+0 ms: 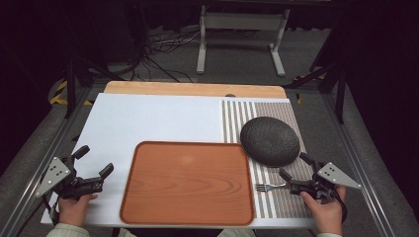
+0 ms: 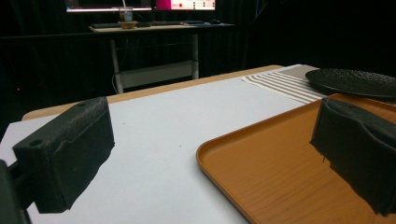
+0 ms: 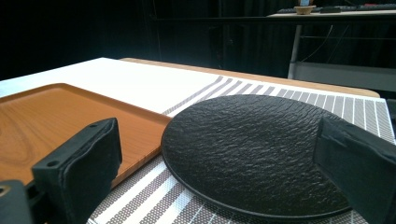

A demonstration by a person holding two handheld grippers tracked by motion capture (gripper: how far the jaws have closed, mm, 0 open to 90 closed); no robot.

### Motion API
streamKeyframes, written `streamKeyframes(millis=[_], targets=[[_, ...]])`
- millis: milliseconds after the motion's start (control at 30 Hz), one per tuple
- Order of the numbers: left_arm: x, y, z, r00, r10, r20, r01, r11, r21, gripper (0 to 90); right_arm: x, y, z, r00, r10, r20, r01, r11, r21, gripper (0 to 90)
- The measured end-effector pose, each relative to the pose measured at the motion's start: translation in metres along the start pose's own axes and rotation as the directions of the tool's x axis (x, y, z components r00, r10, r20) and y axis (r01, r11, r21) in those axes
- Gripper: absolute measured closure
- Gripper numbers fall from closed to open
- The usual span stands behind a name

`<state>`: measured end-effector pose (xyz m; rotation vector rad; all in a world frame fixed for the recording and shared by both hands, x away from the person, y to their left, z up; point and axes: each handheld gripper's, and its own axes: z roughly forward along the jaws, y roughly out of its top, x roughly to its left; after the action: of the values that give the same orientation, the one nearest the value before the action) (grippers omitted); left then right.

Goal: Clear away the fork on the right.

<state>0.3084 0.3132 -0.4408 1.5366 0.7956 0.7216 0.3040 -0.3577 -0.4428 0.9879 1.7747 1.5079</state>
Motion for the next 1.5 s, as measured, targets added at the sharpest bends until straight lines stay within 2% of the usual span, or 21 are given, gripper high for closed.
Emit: streamKeyframes(millis=[833,1000,1300,1500], targets=[[0.001,0.001,0.0,1.0,-0.004,0.001,0.004,1.0,0.005,0.2,0.0,0.002,0.0,0.9998,0.011,-0.016,-0.011,1.0,0.0,2.4],[0.001,0.001,-0.001,1.0,-0.007,-0.002,0.007,1.0,0.003,0.2,0.0,0.001,0.001,0.9998,0.002,-0.021,-0.001,1.0,0.007,2.4],[0.002,0.001,-0.001,1.0,-0.009,-0.004,0.009,1.0,0.004,0.2,-0.001,0.013,0.004,0.9992,-0.015,-0.038,0.015,1.0,0.025,1.6],[0.002,0.002,-0.001,1.0,-0.008,-0.004,0.008,1.0,0.0,0.2,-0.002,0.024,0.009,0.9985,-0.028,-0.047,0.032,0.997,0.071,1.7]])
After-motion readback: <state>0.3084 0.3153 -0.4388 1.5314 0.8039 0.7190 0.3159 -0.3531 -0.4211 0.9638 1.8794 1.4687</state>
